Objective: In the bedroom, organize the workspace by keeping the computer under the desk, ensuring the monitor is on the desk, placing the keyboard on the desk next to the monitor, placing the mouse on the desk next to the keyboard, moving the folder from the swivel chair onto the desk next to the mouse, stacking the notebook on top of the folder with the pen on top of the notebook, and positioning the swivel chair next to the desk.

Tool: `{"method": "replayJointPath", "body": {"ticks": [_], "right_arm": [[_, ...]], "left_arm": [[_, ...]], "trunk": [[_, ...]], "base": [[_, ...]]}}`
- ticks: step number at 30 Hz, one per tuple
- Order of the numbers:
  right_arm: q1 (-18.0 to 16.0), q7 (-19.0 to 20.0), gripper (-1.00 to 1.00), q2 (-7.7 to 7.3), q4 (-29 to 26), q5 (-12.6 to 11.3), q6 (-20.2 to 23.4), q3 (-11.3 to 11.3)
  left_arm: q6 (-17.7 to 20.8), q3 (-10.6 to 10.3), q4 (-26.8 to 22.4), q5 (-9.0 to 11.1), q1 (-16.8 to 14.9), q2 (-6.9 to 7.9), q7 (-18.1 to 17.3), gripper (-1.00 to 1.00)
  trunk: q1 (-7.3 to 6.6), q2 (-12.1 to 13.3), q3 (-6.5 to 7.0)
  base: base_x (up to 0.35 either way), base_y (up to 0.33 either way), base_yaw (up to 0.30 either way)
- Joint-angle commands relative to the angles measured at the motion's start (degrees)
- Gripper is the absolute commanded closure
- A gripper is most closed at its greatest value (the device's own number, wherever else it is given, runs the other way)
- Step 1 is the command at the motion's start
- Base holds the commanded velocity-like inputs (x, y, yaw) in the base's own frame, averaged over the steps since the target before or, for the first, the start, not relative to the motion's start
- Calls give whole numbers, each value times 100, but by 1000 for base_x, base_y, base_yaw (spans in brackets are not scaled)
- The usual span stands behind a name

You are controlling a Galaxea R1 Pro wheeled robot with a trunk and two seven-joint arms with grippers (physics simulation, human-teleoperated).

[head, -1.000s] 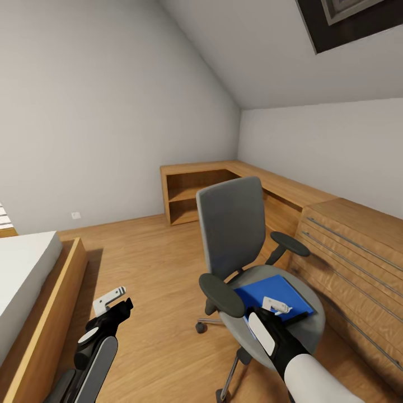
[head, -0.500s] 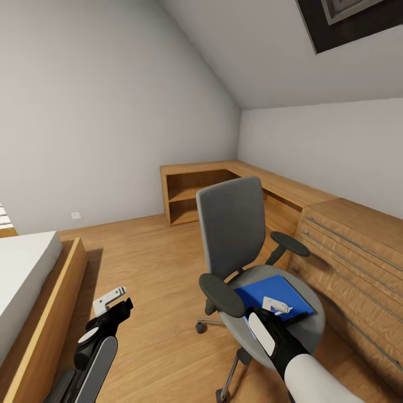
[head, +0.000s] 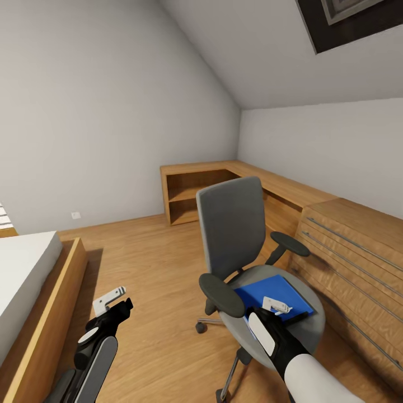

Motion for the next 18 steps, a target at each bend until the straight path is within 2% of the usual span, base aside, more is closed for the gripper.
{"method": "replayJointPath", "body": {"ticks": [1,18], "right_arm": [[-4,-43,-100,-5,-8,-38,31,28],[-6,-43,-100,-5,-8,-36,31,28]], "left_arm": [[16,-5,-9,36,-4,1,42,-100],[16,-5,-11,32,-6,3,42,-100]], "trunk": [[-1,-3,-6],[43,-83,-42]], "base": [[0,0,0],[0,0,0]]}}
